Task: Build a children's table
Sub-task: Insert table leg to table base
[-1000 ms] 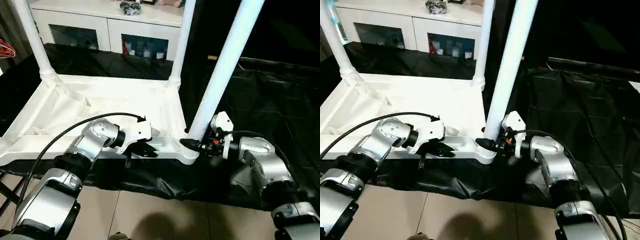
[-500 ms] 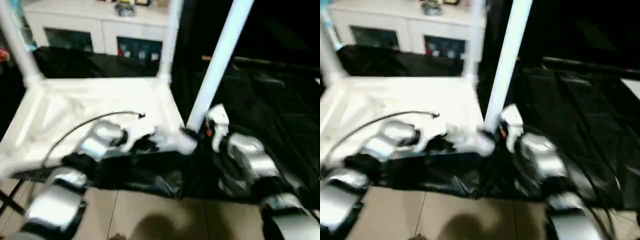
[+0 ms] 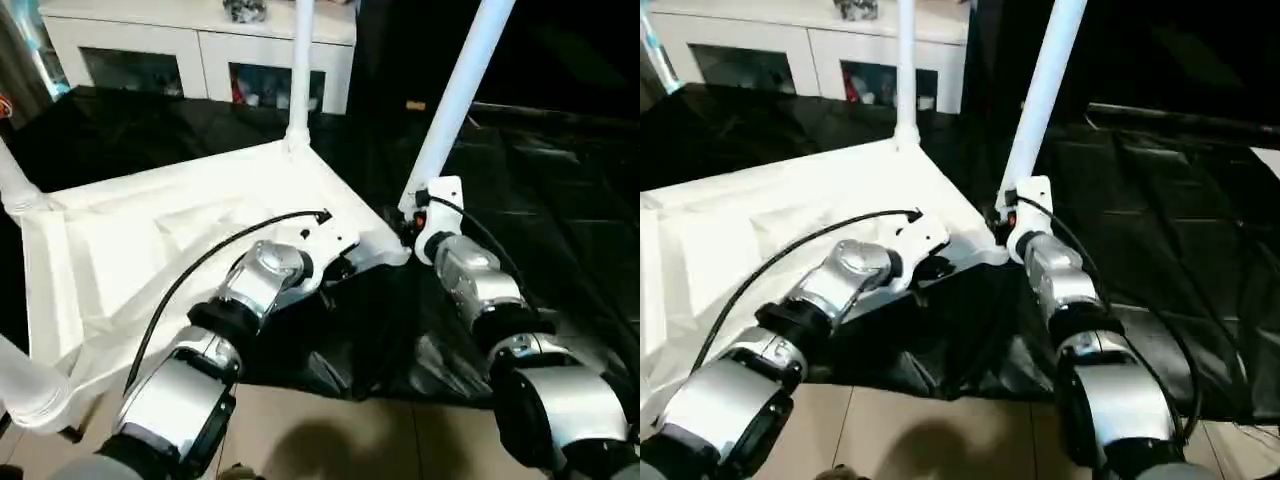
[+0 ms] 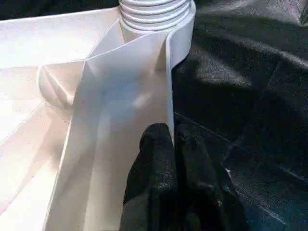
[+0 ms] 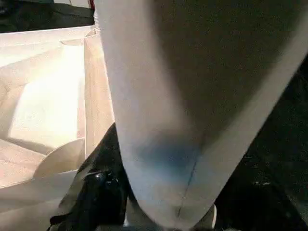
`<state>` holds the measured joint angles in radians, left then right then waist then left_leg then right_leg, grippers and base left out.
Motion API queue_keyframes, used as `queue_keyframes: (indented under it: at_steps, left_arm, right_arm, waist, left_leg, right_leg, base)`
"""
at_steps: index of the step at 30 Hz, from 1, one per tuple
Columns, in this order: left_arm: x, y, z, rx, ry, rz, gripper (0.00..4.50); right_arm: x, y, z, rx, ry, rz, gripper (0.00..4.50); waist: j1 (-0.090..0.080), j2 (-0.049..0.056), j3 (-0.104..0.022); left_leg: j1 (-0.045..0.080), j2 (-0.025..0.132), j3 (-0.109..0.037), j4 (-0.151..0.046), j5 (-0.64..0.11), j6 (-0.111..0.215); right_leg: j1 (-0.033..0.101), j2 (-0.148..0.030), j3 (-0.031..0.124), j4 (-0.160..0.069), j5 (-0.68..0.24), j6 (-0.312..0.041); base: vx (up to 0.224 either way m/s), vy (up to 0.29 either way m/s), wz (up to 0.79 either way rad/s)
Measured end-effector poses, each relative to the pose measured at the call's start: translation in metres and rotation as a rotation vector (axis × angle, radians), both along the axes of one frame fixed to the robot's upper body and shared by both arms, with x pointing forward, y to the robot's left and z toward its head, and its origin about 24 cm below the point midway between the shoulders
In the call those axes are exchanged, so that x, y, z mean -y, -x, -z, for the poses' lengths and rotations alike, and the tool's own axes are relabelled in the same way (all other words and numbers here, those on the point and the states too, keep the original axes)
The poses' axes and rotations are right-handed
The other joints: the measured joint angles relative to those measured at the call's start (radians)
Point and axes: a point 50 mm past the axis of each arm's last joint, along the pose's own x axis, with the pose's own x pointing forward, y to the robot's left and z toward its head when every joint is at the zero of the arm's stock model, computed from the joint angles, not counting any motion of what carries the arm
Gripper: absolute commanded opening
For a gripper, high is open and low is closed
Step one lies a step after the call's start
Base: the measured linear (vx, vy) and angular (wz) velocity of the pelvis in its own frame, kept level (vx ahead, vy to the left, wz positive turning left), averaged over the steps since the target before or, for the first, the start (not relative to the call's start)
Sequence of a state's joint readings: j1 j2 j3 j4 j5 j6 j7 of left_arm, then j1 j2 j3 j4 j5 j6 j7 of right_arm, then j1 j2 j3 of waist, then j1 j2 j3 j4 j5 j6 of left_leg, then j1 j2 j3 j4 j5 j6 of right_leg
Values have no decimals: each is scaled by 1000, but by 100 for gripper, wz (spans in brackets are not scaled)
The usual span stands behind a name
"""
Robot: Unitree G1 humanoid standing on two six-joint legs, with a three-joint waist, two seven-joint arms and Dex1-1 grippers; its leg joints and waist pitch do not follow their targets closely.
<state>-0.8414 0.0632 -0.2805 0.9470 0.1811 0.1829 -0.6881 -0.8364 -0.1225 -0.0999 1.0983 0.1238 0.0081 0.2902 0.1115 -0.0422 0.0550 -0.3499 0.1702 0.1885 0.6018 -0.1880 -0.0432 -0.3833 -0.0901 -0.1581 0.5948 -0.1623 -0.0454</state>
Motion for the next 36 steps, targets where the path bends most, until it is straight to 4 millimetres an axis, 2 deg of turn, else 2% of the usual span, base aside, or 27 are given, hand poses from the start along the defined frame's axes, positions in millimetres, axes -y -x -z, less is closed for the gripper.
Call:
queue_keyframes:
  at_steps: [8, 9, 11, 19, 20, 25, 31, 36]
  left_arm:
    - [-2, -1, 0, 3, -7, -4, 0]
    - [-3, -1, 0, 2, -8, -2, 0]
    - [-4, -1, -1, 2, -8, 3, 0]
    - [-13, 0, -2, 10, -12, 36, 0]
    - [-15, 1, -2, 11, -11, 43, 0]
    - [-25, 3, -4, 15, -6, 88, 0]
    - [-36, 5, -6, 17, -4, 148, 0]
    - [-47, 10, -8, -1, 4, 216, 0]
  right_arm:
    - [-3, -2, -1, -8, -7, 4, 188]
    - [-4, -2, -1, -6, -8, 3, 223]
    - [-5, -2, 0, -8, -34, -4, 258]
    - [-12, -1, -1, 5, -126, -50, 321]
    - [-12, 0, -1, 8, -132, -64, 340]
    - [-15, 1, -3, 25, -148, -142, 380]
    - [-13, 5, -4, 40, -105, -277, 390]
    - [0, 15, 0, 39, -44, -454, 390]
  waist:
    - [-6, 0, 0]
    - [-7, 0, 0]
    - [-10, 0, 0]
    - [-21, 2, 1]
    - [-23, 2, 2]
    - [-21, 3, 2]
    - [-20, 3, 2]
    - [-14, 3, 2]
  left_leg:
    - [1, 0, 0, 0, 0, 0]
    - [0, 0, 0, 0, 0, 0]
    - [0, 0, 0, 0, 0, 0]
    - [-1, 0, 1, -1, 0, 0]
    - [-2, 1, 1, -1, 0, 0]
    - [-5, 2, 3, -2, 0, 0]
    - [-11, 2, 7, -2, 0, 0]
    - [-15, 2, 8, -2, 0, 0]
  right_leg:
    - [0, 0, 0, -1, 0, 0]
    - [0, 0, 0, -1, 0, 0]
    - [0, 0, 0, -1, 0, 0]
    - [-2, 0, 0, -1, 0, 0]
    - [-2, 0, 0, -1, 0, 0]
    - [-7, 0, 0, -1, 0, 0]
    - [-13, 0, 3, 0, 2, -3]
    - [-17, 0, 2, 1, 3, -5]
  base:
    - [0, 0, 0]
    - [0, 0, 0]
    - [0, 0, 0]
    - [0, 0, 0]
    - [0, 0, 0]
    - [0, 0, 0]
    - [0, 0, 0]
    - [0, 0, 0]
